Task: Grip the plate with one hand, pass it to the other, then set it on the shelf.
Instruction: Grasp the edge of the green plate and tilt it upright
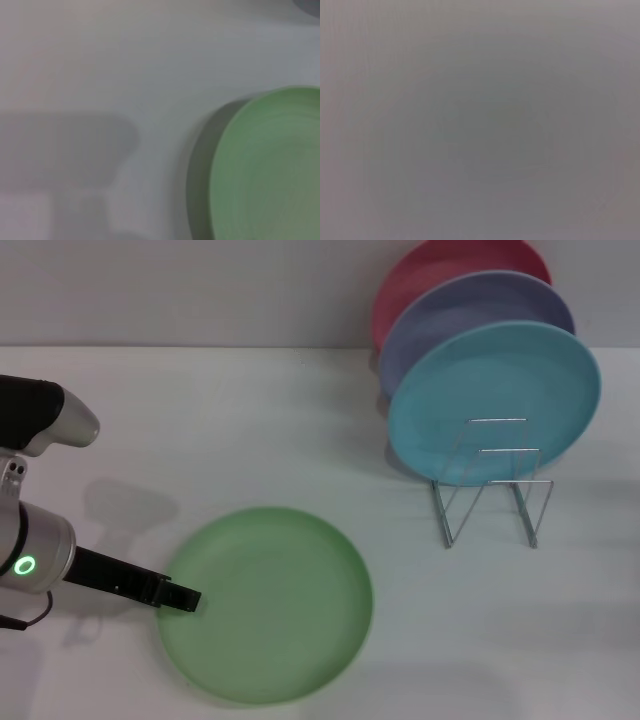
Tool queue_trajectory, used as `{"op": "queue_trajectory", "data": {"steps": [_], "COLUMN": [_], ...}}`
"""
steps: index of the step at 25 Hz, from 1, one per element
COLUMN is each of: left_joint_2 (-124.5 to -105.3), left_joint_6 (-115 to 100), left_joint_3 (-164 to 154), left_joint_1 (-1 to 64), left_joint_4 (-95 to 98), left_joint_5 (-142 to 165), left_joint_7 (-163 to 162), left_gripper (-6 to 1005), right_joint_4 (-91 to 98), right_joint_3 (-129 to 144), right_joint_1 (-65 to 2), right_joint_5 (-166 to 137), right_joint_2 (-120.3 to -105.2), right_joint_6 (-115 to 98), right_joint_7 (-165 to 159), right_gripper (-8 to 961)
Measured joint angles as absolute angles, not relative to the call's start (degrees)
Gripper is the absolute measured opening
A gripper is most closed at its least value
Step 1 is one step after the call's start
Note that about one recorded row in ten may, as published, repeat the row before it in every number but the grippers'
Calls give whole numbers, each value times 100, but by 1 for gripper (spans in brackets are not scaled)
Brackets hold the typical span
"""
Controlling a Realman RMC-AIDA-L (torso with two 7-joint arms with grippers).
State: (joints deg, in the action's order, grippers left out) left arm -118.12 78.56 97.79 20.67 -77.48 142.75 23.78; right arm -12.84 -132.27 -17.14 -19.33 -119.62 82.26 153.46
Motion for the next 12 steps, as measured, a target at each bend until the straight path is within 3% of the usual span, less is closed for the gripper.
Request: {"op": "queue_trajectory", "data": {"steps": [7,12], "left_joint_2": [-11820,-11836], "left_joint_6": [7918,7875], "left_joint_3": [9769,9751], "left_joint_1": [2108,2146], "left_joint_4": [-7694,-7646], "left_joint_5": [14262,14259], "left_joint_7": [2590,2602], "left_gripper": [698,509], "right_joint_4": [-1301,-1312], "right_joint_3": [-13227,-13227], "right_joint_1": [-1705,-1693], "right_joint_5": [-1939,-1949], "right_joint_2": [-11962,-11962], "right_joint_6": [8240,8259], "right_joint_7": [15346,15346], "right_gripper": [832,831]}}
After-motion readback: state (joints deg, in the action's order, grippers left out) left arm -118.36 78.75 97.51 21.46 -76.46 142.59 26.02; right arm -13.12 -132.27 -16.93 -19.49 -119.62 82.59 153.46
